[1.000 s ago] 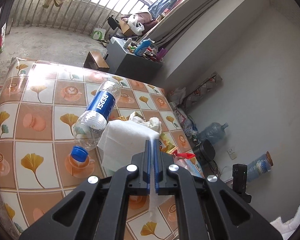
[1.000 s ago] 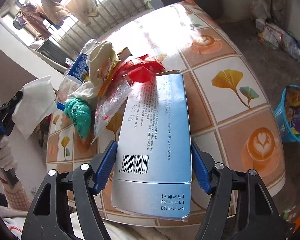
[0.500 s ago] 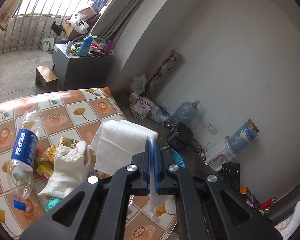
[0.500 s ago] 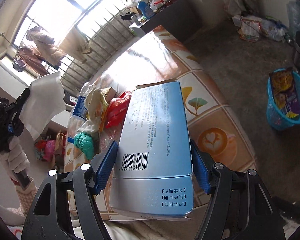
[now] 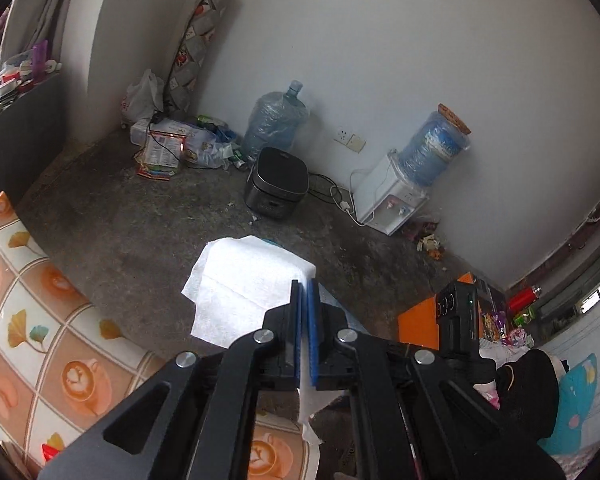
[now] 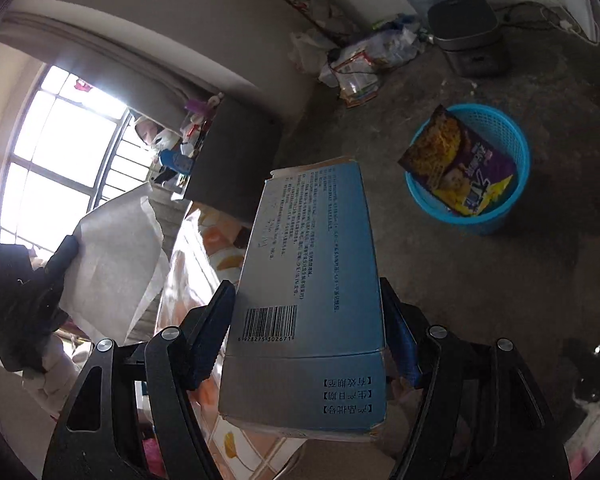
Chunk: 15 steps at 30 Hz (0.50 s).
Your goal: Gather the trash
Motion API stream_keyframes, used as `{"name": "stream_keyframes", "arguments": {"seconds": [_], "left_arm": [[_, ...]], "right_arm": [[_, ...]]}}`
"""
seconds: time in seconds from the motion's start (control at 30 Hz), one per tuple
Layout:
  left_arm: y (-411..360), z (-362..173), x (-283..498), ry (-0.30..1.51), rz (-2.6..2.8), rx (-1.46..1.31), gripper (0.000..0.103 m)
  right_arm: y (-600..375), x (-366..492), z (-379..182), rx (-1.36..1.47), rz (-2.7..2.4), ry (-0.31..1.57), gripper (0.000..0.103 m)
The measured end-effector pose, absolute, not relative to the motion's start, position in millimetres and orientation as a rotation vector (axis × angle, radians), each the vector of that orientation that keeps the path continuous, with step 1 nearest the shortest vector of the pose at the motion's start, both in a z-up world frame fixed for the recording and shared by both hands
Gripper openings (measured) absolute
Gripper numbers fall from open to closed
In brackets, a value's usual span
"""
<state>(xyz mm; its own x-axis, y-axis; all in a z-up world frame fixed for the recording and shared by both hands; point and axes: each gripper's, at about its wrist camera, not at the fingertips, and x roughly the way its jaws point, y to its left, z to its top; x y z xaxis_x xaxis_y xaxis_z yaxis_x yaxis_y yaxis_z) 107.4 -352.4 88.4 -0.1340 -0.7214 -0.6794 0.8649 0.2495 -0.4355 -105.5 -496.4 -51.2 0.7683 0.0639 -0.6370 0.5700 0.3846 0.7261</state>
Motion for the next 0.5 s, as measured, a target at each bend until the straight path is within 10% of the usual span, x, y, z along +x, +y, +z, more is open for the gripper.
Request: {"name": "stream_keyframes", "arguments": {"seconds": [0.27, 0.37, 0.5], "left_arm": [[-518.7, 20.6, 98.6, 1.079, -1.436, 0.349, 0.004], [-571.1, -16.1, 102.6, 1.102, -1.425, 0.409, 0.053], [-595.2, -50.9, 111.7, 1.059, -1.302, 0.438, 0.057]], "right_arm": [[-594.9, -93.3, -133.4, 1.419, -0.51, 0.56, 0.071], [-635.3, -82.1, -179.8, 1.529, -0.592, 0.515, 0.084], [-658.1, -85.9, -245.5, 1.66, -0.771, 0.585, 0.086]]}}
